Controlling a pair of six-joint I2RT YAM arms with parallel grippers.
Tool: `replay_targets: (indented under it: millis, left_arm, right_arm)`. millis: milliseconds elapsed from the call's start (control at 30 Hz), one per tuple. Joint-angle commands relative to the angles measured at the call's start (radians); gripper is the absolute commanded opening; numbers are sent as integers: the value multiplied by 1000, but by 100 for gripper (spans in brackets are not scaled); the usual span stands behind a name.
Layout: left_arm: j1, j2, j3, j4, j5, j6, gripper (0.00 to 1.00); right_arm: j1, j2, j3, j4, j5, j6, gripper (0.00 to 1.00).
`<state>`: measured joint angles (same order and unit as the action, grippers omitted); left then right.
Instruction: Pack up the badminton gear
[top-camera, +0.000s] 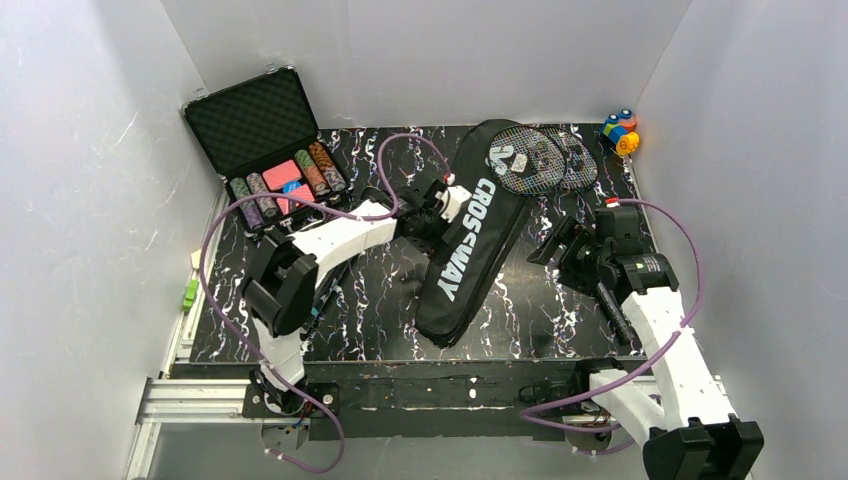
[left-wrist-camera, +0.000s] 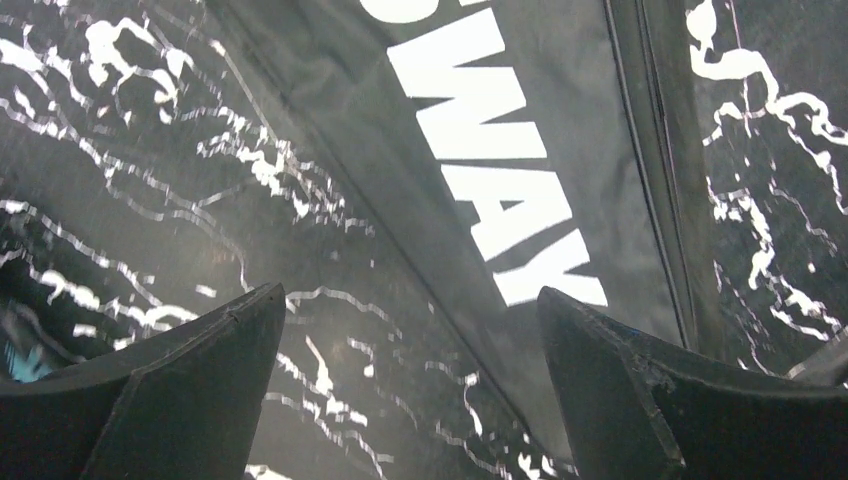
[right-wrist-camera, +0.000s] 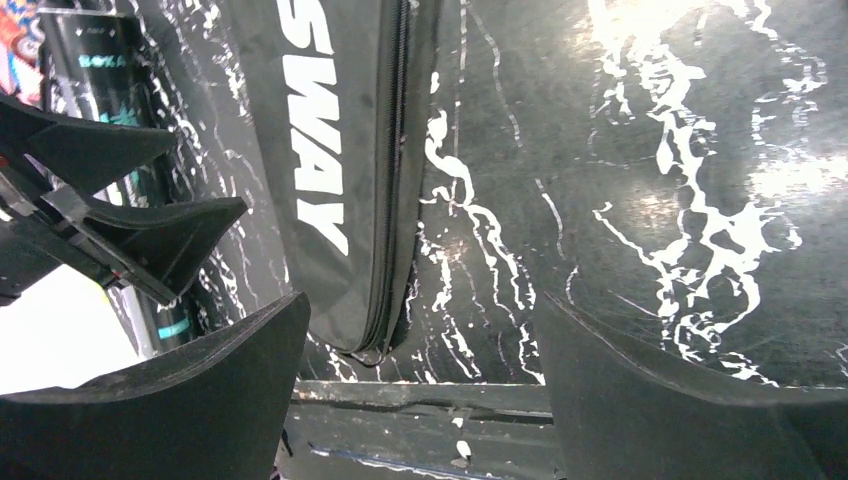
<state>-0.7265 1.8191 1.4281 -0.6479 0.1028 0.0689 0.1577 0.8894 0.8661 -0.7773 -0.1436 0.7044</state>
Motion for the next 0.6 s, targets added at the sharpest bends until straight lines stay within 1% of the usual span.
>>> replay_targets:
  millis: [0,133,267,333,400,567]
  left_arm:
    - [-34,67,70,104,-26,-16,97]
    - [-75,122,103,117,-29,-29,98]
    - [-120,159,139,136,-29,-29,98]
    - [-134,196,159,146,-17,-23,98]
    - [-145,230,185,149,-12,-13,98]
    - [-158,320,247,154,-29,23,98]
  right_arm:
    - [-68,17,45,-32,0,-60,91]
    - [-123,52,39,4,-41,-73,91]
    - [-147,108,45,42,-63,-80,91]
    - [-147,124,48,54,-69,-81,91]
    - [-175,130,50,64,-77,-82,90]
    - [-190,135,48,75,-79,-91,87]
